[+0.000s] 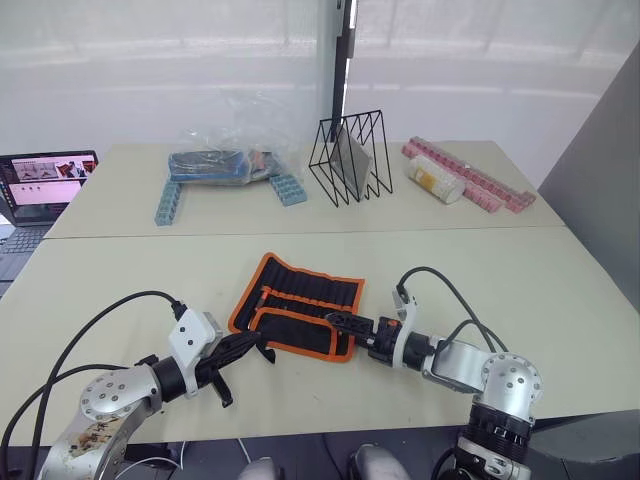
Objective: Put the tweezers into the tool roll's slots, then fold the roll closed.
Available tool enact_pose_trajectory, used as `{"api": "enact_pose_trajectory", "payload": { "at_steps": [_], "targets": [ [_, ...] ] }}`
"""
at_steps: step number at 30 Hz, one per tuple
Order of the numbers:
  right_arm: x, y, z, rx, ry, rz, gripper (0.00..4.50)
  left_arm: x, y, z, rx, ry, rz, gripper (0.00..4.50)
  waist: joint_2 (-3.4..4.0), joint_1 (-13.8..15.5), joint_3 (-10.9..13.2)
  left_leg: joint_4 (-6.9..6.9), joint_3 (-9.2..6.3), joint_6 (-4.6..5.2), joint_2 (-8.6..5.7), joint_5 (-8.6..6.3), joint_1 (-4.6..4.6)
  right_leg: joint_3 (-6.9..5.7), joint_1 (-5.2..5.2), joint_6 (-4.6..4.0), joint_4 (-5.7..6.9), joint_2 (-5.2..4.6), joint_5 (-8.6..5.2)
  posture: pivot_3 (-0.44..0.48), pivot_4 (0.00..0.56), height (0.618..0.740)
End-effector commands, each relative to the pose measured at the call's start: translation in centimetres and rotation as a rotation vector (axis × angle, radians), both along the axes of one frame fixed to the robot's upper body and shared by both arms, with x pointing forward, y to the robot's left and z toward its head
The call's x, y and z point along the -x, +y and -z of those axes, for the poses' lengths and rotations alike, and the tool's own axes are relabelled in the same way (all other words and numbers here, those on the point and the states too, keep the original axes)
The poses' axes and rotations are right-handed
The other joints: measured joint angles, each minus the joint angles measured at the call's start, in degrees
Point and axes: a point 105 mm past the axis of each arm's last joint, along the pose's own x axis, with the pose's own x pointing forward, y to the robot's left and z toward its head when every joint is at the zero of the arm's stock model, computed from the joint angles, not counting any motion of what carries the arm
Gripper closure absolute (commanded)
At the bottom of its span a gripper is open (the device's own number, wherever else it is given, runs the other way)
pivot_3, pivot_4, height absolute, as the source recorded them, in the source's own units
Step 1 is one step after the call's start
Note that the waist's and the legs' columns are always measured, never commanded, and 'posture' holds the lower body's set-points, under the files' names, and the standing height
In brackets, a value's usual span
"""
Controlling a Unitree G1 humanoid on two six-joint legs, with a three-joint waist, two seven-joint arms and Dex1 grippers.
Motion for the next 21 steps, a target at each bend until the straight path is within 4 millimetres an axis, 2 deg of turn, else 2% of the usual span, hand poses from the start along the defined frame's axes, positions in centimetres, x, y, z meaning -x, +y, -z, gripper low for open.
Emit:
{"api": "enact_pose_trajectory", "payload": {
  "at_steps": [1, 7, 10, 20, 21],
  "targets": [
    [-0.7, -1.7, 1.0, 0.045, 0.053, 0.066, 0.04, 0.4, -0.5, -0.4, -0.003, -0.020, 0.026, 4.50, 0.02, 0.04, 0.01, 0.00, 0.01, 0.00, -0.01, 0.00, 0.00, 0.00, 0.01, 0.00, 0.00, -0.01, 0.00, 0.000, 0.150, 0.725],
    [-1.2, -2.8, 0.9, 0.064, 0.050, 0.098, 0.04, 0.5, -0.5, -0.4, -0.005, -0.015, 0.033, 4.50, 0.08, 0.51, 0.05, 0.00, 0.04, 0.00, -0.06, 0.00, -0.02, -0.01, 0.02, 0.02, -0.02, -0.04, 0.00, 0.000, 0.150, 0.725],
    [-1.2, -3.0, 0.9, 0.065, 0.045, 0.096, 0.86, 0.5, -0.5, -0.4, -0.009, -0.014, 0.038, 4.50, 0.12, 0.70, 0.08, 0.00, 0.04, -0.01, -0.08, 0.01, -0.06, -0.02, 0.02, 0.04, -0.06, -0.05, 0.01, 0.000, 0.150, 0.725],
    [-0.5, -3.3, 0.7, 0.031, 0.037, 0.115, 4.33, 0.5, -0.5, -0.3, -0.011, -0.007, 0.046, 4.50, 0.14, 0.70, 0.08, 0.01, 0.02, -0.03, -0.11, 0.03, -0.80, -0.03, -0.61, 0.14, -0.08, -0.04, 0.04, 0.000, 0.150, 0.725],
    [-0.5, -3.4, 0.6, 0.023, 0.034, 0.120, 4.48, 0.5, -0.5, -0.3, -0.010, -0.006, 0.047, 4.50, 0.14, 0.66, 0.08, 0.01, 0.02, -0.03, -0.11, 0.03, -0.80, -0.03, -0.60, 0.15, -0.09, -0.06, 0.05, 0.000, 0.150, 0.725]
  ]
}}
